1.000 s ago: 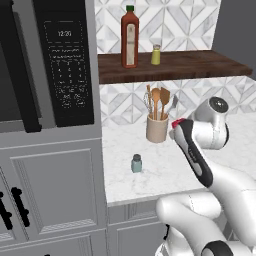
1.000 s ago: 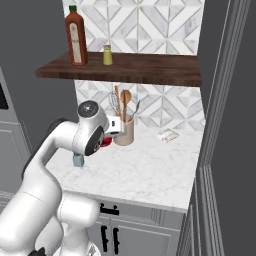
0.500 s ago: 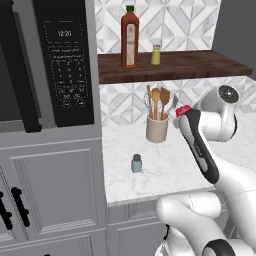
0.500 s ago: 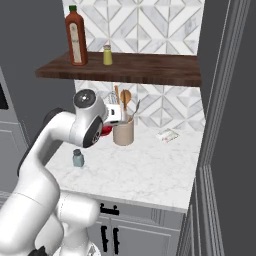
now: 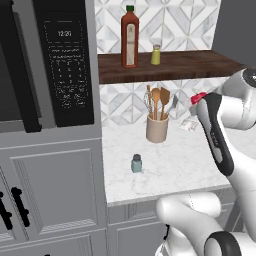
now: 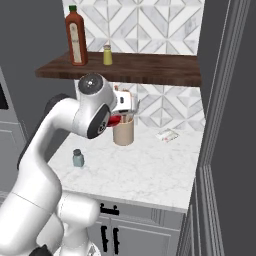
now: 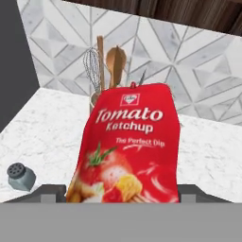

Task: Put the shaker and condiment bottle from the counter next to their counterparts in the cabinet.

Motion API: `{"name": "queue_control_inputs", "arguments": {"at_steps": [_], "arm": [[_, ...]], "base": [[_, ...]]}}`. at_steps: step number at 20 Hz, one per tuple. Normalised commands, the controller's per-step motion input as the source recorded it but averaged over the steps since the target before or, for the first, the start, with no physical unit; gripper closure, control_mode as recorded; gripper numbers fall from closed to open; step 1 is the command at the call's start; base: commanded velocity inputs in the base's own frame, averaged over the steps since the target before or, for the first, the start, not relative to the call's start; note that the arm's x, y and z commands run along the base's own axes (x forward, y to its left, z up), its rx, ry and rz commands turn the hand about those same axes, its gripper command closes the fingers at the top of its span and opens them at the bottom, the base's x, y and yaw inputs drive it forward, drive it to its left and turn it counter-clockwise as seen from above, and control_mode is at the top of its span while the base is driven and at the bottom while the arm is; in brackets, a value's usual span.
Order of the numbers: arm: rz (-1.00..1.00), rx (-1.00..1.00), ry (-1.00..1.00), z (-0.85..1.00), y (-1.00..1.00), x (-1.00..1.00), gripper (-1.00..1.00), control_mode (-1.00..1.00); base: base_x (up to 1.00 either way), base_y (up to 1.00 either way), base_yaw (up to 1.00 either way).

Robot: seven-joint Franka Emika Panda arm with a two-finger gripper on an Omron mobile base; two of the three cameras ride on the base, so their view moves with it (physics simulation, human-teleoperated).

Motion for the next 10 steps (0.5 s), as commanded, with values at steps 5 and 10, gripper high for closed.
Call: {"name": "queue_control_inputs", "arguments": {"at_steps": [5, 10], "arm": [[0.00, 0.00, -0.06, 0.57, -0.13, -0.02, 1.00, -1.00], [0.00, -0.01, -0.01, 0.54, -0.03, 0.00, 1.00, -1.00]], "base": [[0.00, 0.00, 0.00], [0.00, 0.00, 0.00]]}}
